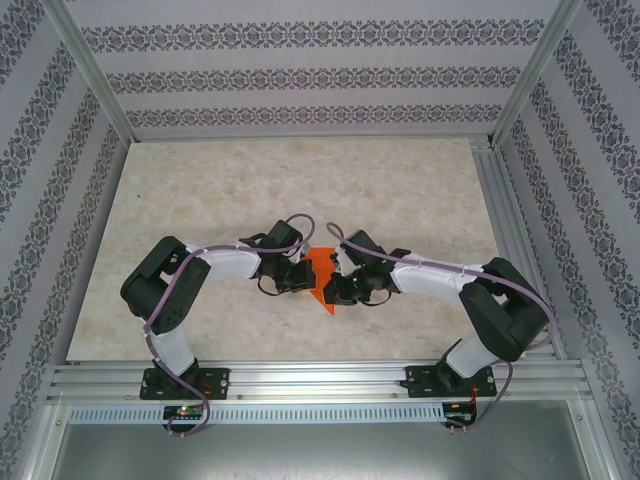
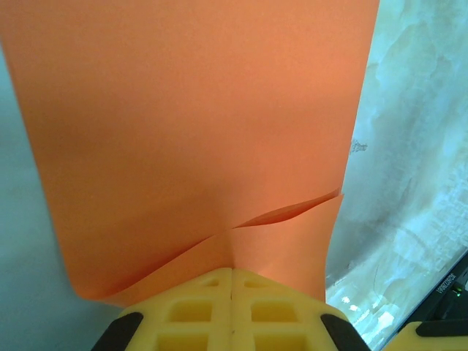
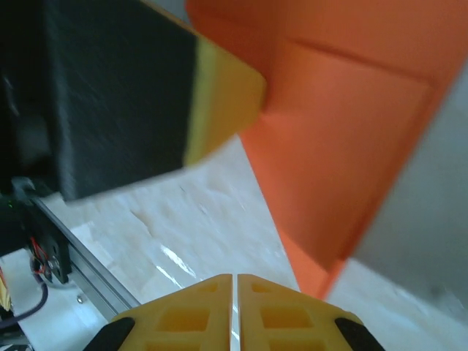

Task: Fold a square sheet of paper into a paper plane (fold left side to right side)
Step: Third fold the triangle at the center of the table.

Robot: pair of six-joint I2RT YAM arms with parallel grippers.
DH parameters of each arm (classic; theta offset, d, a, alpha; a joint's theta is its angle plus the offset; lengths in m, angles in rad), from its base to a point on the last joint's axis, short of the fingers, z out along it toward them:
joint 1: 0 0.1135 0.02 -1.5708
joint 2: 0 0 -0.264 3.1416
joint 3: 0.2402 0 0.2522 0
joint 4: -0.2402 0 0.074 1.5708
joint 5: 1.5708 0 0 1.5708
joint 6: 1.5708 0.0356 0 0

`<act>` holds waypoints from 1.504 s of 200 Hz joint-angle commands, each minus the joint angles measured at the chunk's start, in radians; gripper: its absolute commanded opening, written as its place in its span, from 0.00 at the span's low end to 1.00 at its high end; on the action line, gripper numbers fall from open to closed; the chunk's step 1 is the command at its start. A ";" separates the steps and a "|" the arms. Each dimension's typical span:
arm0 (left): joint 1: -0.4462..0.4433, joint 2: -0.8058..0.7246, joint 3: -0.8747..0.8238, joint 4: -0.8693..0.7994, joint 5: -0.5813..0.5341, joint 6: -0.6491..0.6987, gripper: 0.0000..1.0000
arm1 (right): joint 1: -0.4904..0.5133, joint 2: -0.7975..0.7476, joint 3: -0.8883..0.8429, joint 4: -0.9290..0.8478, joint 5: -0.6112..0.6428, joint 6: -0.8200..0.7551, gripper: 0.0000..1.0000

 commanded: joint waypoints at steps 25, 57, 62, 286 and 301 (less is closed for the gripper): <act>-0.009 0.031 0.007 -0.051 -0.078 0.021 0.04 | -0.001 0.127 0.031 -0.048 0.052 -0.020 0.10; -0.010 0.010 0.022 -0.057 -0.078 0.023 0.05 | 0.002 0.157 0.010 -0.089 0.095 -0.021 0.09; -0.009 0.004 0.026 -0.060 -0.079 0.024 0.05 | 0.003 0.163 0.011 -0.105 0.103 -0.025 0.09; -0.103 -0.058 -0.063 0.074 -0.104 -0.142 0.04 | 0.013 0.178 0.041 -0.172 0.142 -0.047 0.09; -0.104 -0.041 -0.063 0.068 -0.113 -0.142 0.04 | 0.014 0.178 0.043 -0.176 0.141 -0.049 0.09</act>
